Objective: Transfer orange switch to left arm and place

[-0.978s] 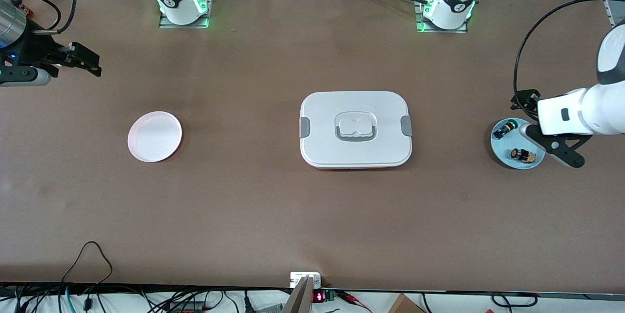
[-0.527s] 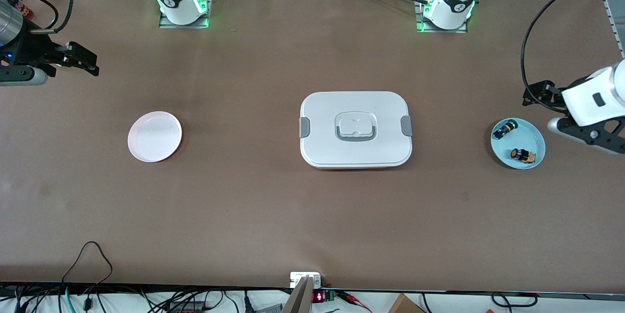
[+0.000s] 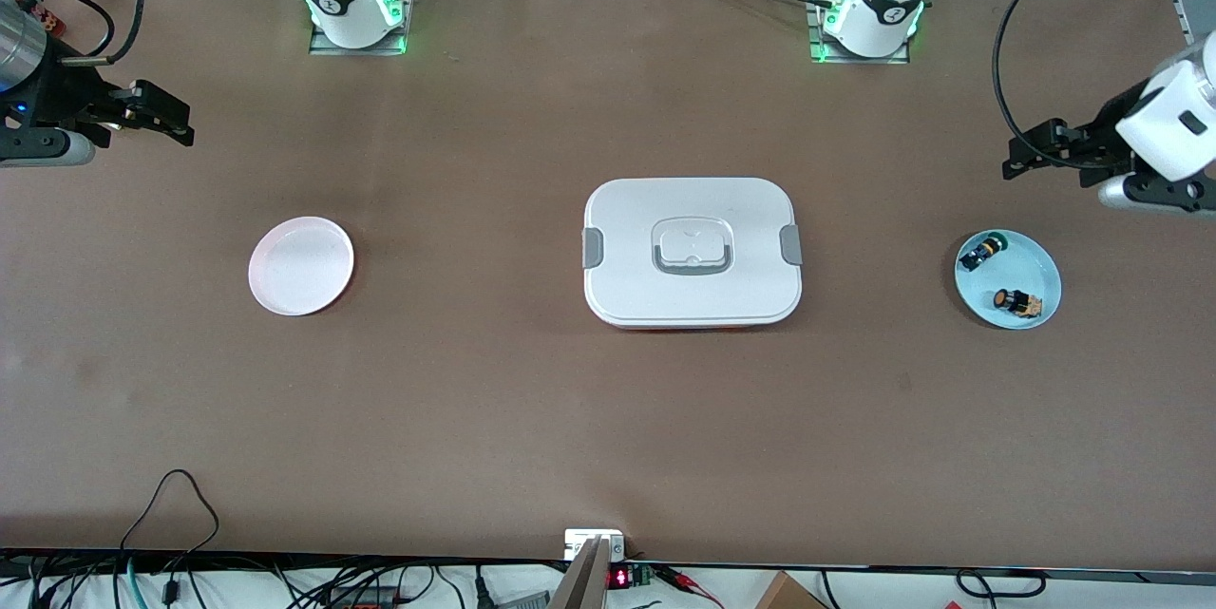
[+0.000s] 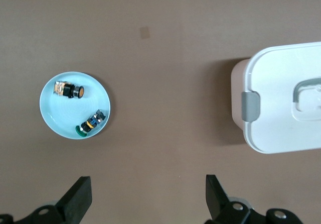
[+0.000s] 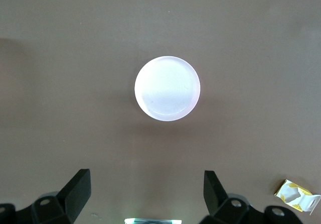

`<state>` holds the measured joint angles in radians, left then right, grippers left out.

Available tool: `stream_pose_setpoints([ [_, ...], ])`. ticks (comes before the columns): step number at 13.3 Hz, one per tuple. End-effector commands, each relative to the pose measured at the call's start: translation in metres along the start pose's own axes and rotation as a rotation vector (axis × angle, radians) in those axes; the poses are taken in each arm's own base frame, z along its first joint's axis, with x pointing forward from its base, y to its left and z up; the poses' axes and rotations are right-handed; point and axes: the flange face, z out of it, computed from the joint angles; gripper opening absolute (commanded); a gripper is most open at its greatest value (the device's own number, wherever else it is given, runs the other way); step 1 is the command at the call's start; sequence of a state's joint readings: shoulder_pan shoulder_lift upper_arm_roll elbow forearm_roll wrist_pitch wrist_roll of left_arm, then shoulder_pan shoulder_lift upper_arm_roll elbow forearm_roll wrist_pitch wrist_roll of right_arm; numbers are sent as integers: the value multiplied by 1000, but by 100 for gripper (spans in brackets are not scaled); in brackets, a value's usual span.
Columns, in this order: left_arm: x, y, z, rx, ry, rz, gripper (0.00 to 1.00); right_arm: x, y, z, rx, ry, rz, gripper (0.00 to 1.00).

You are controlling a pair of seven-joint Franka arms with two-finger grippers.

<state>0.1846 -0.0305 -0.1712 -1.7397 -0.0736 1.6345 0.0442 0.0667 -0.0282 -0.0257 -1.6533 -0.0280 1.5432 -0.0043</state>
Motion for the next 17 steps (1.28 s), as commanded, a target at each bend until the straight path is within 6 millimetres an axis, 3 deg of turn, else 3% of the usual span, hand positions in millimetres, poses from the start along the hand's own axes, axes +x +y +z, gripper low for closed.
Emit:
stream_pose_setpoints([
  [1, -31, 7, 3, 0, 42, -78, 100, 1, 2, -4, 13, -5, -10, 100],
  [5, -11, 16, -23, 153, 122, 4, 100, 1, 1, -5, 13, -4, -12, 100],
  [7, 3, 18, -22, 135, 123, -27, 100, 1, 1, -5, 13, -4, -12, 100],
  [10, 2, 22, -22, 9, 64, -215, 100, 1, 1, -5, 13, -4, -12, 100],
  [14, 14, 22, -14, 28, 50, -161, 100, 1, 1, -6, 13, -2, -12, 100],
  [15, 17, 20, -13, 27, 45, -166, 100, 1, 1, -5, 13, -4, -12, 100],
  [17, 26, -4, -25, 32, 13, -209, 100, 1, 1, -5, 13, -4, -12, 100],
])
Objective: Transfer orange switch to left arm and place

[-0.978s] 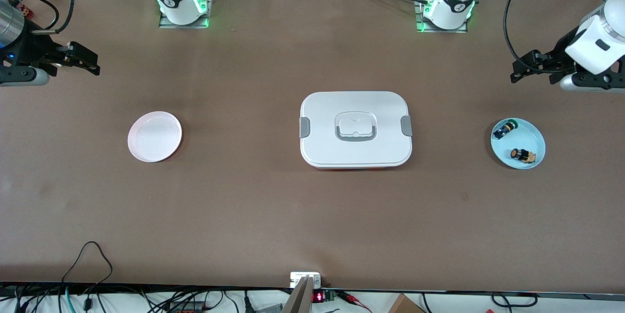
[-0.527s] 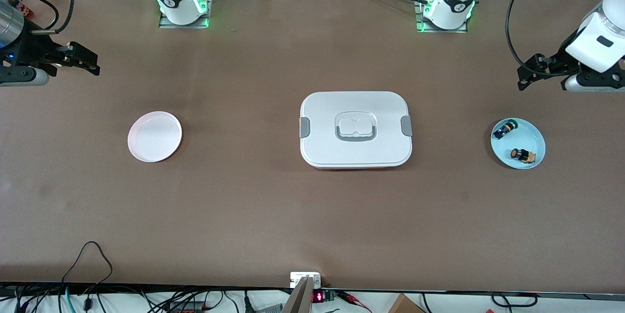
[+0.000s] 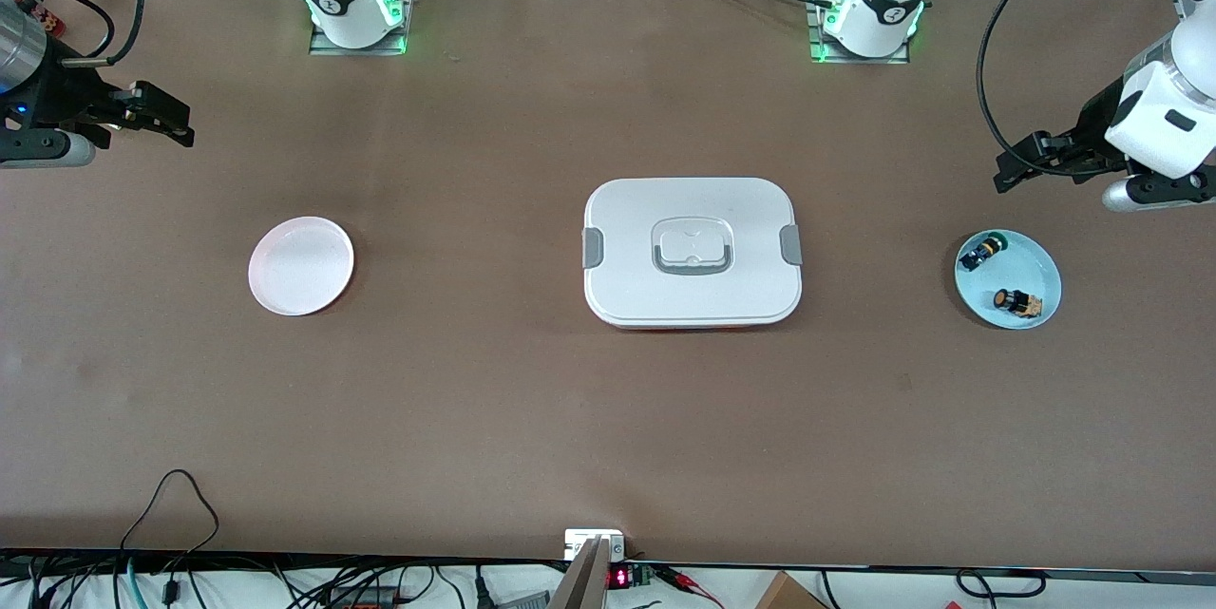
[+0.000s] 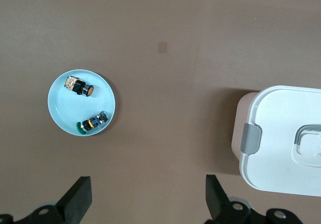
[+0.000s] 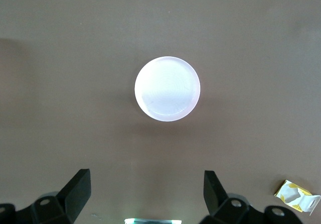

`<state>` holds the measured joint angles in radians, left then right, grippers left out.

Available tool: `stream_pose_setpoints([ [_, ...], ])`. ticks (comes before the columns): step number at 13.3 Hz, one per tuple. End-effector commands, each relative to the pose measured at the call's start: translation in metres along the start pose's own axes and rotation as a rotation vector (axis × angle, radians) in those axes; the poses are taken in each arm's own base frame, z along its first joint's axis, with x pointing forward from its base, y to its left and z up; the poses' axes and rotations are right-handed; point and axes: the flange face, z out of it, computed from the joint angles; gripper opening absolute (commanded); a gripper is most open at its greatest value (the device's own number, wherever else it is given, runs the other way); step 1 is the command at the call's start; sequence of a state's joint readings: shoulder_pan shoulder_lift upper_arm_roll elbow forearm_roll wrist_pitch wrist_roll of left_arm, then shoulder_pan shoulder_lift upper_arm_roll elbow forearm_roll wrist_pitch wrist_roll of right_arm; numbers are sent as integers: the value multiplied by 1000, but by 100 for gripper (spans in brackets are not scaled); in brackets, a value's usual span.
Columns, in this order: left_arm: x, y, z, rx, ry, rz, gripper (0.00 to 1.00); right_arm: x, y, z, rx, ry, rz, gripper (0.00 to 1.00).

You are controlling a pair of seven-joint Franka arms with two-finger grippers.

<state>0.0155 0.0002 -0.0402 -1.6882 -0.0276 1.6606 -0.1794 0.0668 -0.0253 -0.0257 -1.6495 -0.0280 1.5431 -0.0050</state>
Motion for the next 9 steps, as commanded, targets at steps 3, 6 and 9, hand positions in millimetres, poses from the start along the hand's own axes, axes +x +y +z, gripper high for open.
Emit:
stream_pose_setpoints([
  [3, 27, -13, -13, -2, -44, -15, 100, 0, 1, -5, 13, -5, -11, 100],
  [6, 27, -12, -13, 10, -42, -14, 100, 1, 1, -4, 13, -6, -11, 100],
  [9, 27, -14, -14, 16, -40, -14, 100, 1, 1, -4, 13, -6, -11, 100],
])
